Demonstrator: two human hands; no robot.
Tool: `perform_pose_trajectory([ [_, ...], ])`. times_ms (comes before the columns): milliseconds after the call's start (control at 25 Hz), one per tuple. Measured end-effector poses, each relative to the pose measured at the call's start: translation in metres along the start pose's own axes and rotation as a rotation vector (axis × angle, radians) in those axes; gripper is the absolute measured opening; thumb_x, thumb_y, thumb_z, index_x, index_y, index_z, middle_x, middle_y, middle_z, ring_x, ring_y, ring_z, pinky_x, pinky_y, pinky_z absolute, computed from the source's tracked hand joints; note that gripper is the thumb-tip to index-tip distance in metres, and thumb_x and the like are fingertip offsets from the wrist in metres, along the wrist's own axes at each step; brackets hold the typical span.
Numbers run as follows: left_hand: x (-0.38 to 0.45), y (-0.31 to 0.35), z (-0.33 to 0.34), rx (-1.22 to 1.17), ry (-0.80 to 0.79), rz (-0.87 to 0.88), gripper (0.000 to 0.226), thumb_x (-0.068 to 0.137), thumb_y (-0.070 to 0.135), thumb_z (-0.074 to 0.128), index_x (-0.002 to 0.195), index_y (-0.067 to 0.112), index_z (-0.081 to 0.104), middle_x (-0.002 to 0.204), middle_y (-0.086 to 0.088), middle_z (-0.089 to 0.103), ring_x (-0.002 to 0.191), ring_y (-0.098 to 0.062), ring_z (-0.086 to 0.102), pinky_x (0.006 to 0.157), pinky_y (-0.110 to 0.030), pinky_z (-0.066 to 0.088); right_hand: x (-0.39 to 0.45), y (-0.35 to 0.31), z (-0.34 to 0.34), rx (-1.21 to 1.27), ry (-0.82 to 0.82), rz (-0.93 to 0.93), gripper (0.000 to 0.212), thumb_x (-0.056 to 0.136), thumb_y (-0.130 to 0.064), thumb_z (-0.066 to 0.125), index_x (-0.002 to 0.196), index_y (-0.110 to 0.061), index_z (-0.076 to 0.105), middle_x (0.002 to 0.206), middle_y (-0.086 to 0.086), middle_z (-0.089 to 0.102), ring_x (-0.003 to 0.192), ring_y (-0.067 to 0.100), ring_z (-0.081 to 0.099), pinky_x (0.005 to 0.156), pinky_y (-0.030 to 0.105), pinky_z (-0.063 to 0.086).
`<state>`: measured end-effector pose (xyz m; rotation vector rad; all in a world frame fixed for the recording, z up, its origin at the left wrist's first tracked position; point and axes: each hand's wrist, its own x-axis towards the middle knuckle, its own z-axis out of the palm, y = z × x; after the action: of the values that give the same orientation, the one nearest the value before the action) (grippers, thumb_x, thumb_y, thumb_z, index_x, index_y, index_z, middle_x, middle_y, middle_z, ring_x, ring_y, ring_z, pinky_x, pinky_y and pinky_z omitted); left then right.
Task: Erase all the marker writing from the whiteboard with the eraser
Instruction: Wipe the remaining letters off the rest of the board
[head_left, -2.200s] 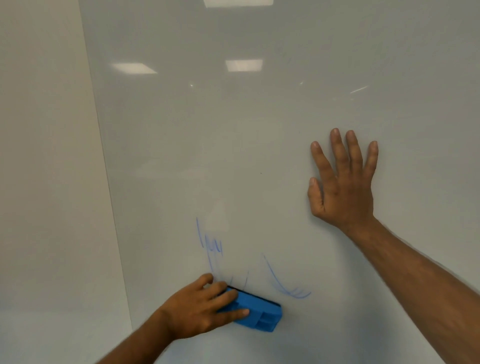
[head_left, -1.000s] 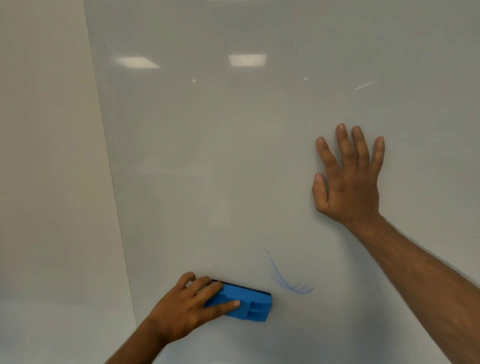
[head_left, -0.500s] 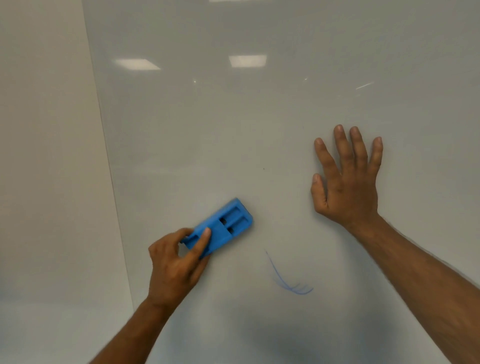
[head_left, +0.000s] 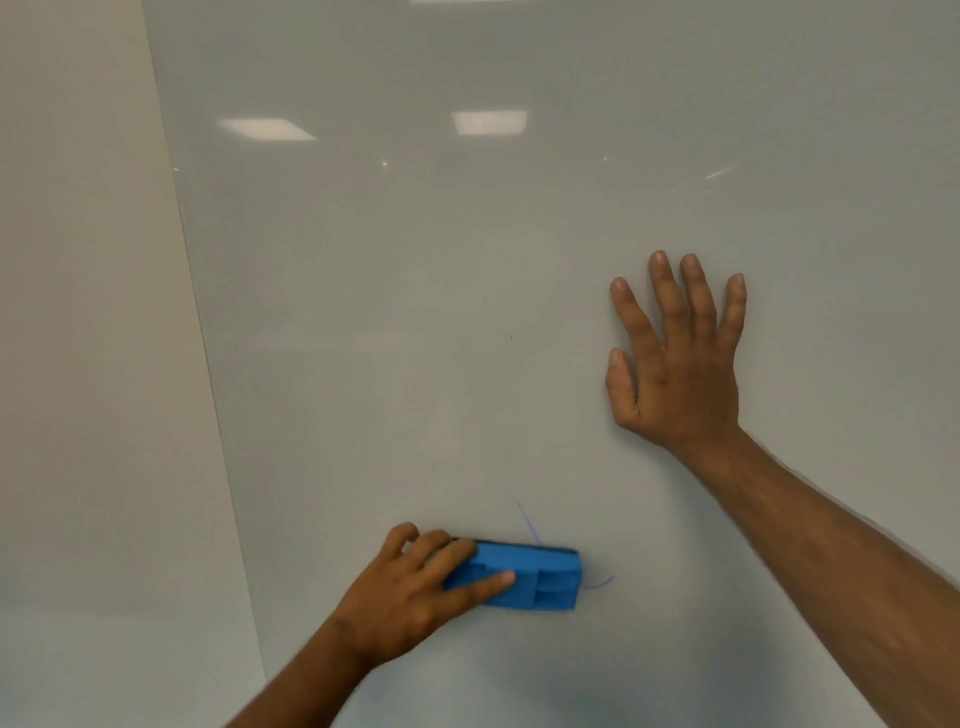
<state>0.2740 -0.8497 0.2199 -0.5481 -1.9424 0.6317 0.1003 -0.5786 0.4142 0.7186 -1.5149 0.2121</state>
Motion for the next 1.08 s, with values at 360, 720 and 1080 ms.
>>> perform_pose_trajectory([
  [360,0.070,-0.008,-0.007,-0.076,0.260,-0.539,0.052,0.091,0.030,0.065,0.141,0.029,0.050,0.125,-0.007,0.050,0.104,-0.024,0.053,0.084,-0.041,0.037,0.000,0.002,-0.001,-0.001,-0.015,-0.013,0.065,0.097,-0.037,0.043,0.157,-0.014,0.037,0.163,0.021,0.027,0.152,0.044,0.021,0.118,0.073,0.011],
  [720,0.039,0.059,0.025,-0.090,-0.053,0.121,0.047,0.106,0.021,0.045,0.149,0.040,0.045,0.122,-0.004,0.052,0.097,-0.023,0.055,0.079,-0.039,0.052,0.000,0.002,-0.002,0.002,-0.021,-0.029,0.063,0.098,-0.039,0.040,0.156,-0.015,0.039,0.163,0.021,0.029,0.151,0.044,0.023,0.117,0.073,0.012],
  [1080,0.073,0.043,0.017,-0.034,0.116,-0.221,0.057,0.094,0.020,0.066,0.145,0.040,0.049,0.124,-0.005,0.053,0.097,-0.026,0.055,0.080,-0.042,0.041,-0.001,0.003,-0.001,-0.001,-0.024,-0.039,0.068,0.094,-0.037,0.049,0.157,-0.015,0.038,0.163,0.021,0.028,0.151,0.045,0.023,0.116,0.074,0.013],
])
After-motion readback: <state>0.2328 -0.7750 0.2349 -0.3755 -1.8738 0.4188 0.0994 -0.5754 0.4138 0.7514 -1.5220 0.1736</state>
